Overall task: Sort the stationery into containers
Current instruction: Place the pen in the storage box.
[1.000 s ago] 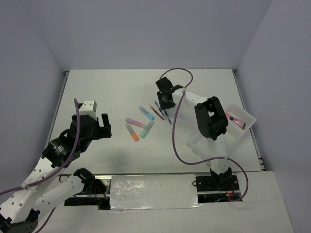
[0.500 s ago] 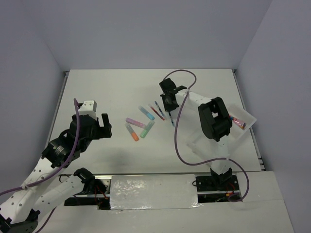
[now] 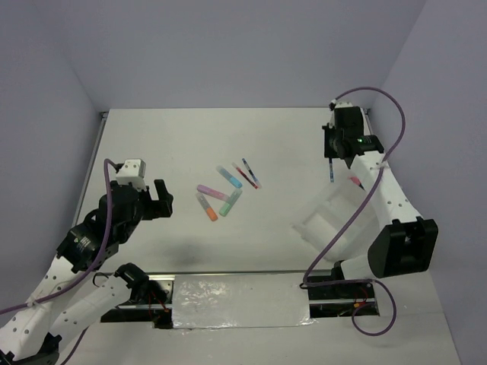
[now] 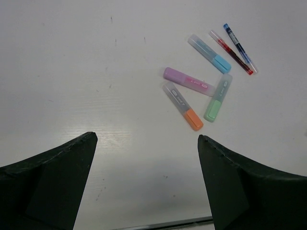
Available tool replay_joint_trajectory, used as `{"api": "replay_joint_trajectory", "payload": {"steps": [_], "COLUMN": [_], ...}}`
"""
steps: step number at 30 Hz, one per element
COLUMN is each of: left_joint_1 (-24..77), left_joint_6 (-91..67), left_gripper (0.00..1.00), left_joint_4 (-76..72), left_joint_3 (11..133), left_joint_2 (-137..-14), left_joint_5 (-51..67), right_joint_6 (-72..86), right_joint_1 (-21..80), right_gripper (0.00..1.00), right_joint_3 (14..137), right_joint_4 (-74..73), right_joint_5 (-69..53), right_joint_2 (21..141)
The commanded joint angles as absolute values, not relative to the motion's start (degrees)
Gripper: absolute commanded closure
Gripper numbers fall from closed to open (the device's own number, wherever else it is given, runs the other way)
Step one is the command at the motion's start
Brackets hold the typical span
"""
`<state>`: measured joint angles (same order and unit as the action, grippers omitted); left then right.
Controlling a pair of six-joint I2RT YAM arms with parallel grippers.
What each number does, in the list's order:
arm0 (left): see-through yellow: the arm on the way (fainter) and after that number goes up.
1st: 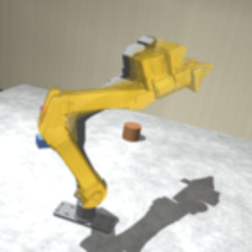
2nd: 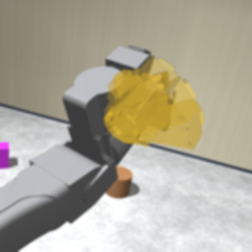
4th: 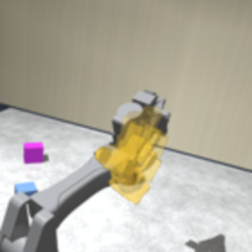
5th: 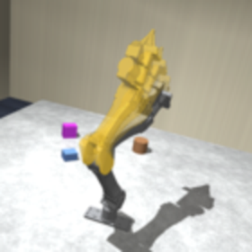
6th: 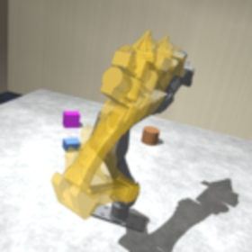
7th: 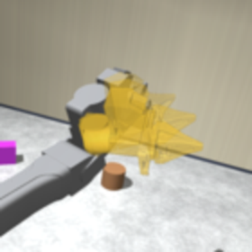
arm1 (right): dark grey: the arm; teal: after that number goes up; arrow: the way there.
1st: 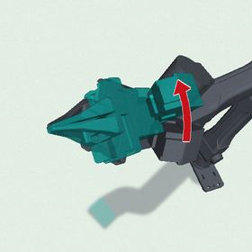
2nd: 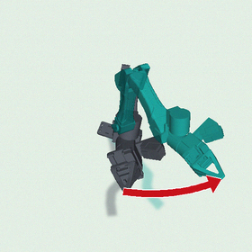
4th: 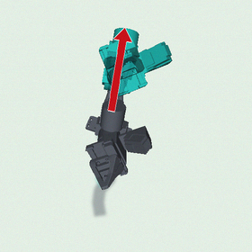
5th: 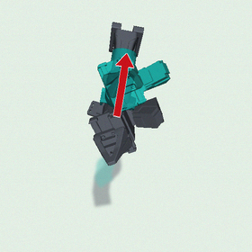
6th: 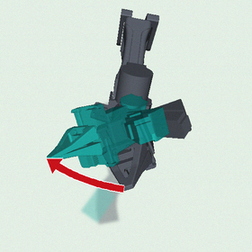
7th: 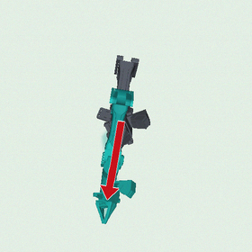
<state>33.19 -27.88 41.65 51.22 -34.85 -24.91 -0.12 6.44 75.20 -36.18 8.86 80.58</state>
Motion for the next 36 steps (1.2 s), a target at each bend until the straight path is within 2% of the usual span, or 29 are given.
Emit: {"api": "replay_joint_trajectory", "payload": {"steps": [1, 5, 11, 14, 27, 31, 32, 34, 35, 36], "left_joint_1": [32.9, 33.0, 33.0, 33.0, 33.0, 33.0, 33.0, 33.0, 33.0, 33.0], "left_joint_6": [-25.9, -25.5, -25.5, -25.5, -25.8, -25.7, -25.7, -25.6, -25.5, -25.5], "left_gripper": [0.01, 0.01, 0.01, 0.01, 0.01, 0.01, 0.01, 0.01, 0.01, 0.01], "left_joint_4": [38.8, 38.6, 38.6, 38.6, 38.8, 38.8, 38.7, 38.7, 38.7, 38.7], "left_joint_3": [51.1, 51.1, 51.0, 51.0, 51.1, 51.0, 51.0, 51.0, 51.0, 51.0], "left_joint_2": [-36.0, -37.0, -37.4, -37.2, -36.4, -36.6, -36.7, -36.8, -36.7, -36.7], "left_joint_5": [-23.0, -21.6, -21.2, -21.3, -22.2, -21.9, -21.9, -21.7, -21.7, -21.8], "right_joint_6": [-2.7, -1.4, -3.8, -4.6, -7.0, -6.9, -6.7, -6.4, -6.2, -5.8], "right_joint_1": [5.9, 5.0, 4.8, 4.9, 4.8, 4.9, 4.8, 4.9, 4.9, 5.1], "right_gripper": [0.99, 1.00, 1.00, 1.00, 0.94, 0.80, 0.67, 0.62, 0.55, 0.42], "right_joint_3": [69.4, 64.4, 54.1, 53.7, 56.2, 56.9, 56.9, 57.1, 57.5, 57.7], "right_joint_4": [-43.5, -43.3, -40.3, -38.9, -36.3, -36.8, -36.7, -37.1, -37.4, -37.6], "right_joint_5": [13.2, 22.3, 28.4, 28.2, 31.9, 31.4, 31.3, 31.1, 30.9, 29.7], "right_joint_2": [81.2, 77.4, 70.8, 68.8, 78.7, 79.3, 78.9, 78.1, 77.8, 77.3]}}
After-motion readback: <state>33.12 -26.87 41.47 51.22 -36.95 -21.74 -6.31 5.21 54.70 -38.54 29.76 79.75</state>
